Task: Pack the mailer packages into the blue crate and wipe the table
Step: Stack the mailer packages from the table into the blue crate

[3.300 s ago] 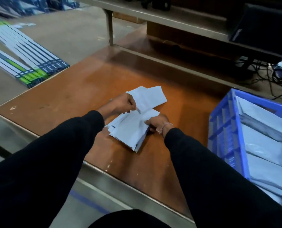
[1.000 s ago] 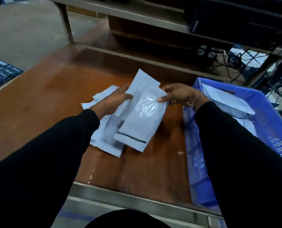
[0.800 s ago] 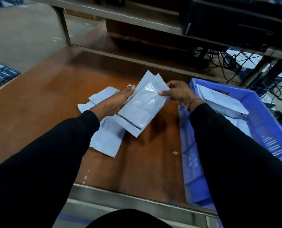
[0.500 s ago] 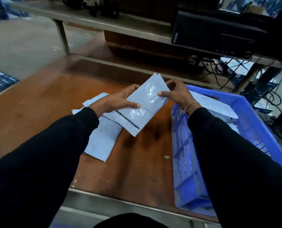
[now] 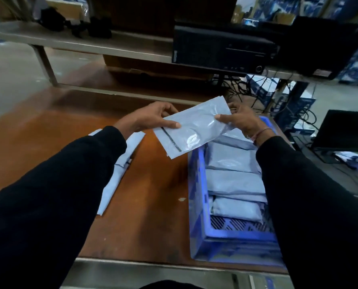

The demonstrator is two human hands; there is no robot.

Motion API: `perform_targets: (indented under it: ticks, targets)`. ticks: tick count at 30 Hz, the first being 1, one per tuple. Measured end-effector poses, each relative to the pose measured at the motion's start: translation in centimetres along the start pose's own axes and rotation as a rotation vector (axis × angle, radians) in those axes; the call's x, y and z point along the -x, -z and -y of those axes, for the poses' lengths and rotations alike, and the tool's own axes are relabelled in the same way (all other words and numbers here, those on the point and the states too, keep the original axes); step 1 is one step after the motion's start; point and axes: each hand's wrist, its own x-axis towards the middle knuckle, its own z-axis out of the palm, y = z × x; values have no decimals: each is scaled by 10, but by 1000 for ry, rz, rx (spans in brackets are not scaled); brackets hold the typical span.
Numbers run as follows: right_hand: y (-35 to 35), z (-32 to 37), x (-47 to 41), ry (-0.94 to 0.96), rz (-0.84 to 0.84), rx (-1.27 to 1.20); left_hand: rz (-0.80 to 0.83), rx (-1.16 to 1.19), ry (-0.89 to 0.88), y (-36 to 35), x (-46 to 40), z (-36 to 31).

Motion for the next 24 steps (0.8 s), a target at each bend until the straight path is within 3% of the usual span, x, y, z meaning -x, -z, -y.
perform_targets:
  ticks: [5, 9, 15, 24]
  targets:
    - [48, -33, 26, -119, -215, 66, -130, 103, 1, -48, -31, -24]
    - [74, -45, 49, -133, -301, 421, -148, -93, -53, -90, -55, -41]
    - [80, -76, 61, -280, -92, 868, -61, -502, -115, -146, -77, -59]
    - [62, -119, 58, -240, -103, 1028, -178, -889, -169, -182, -73, -56]
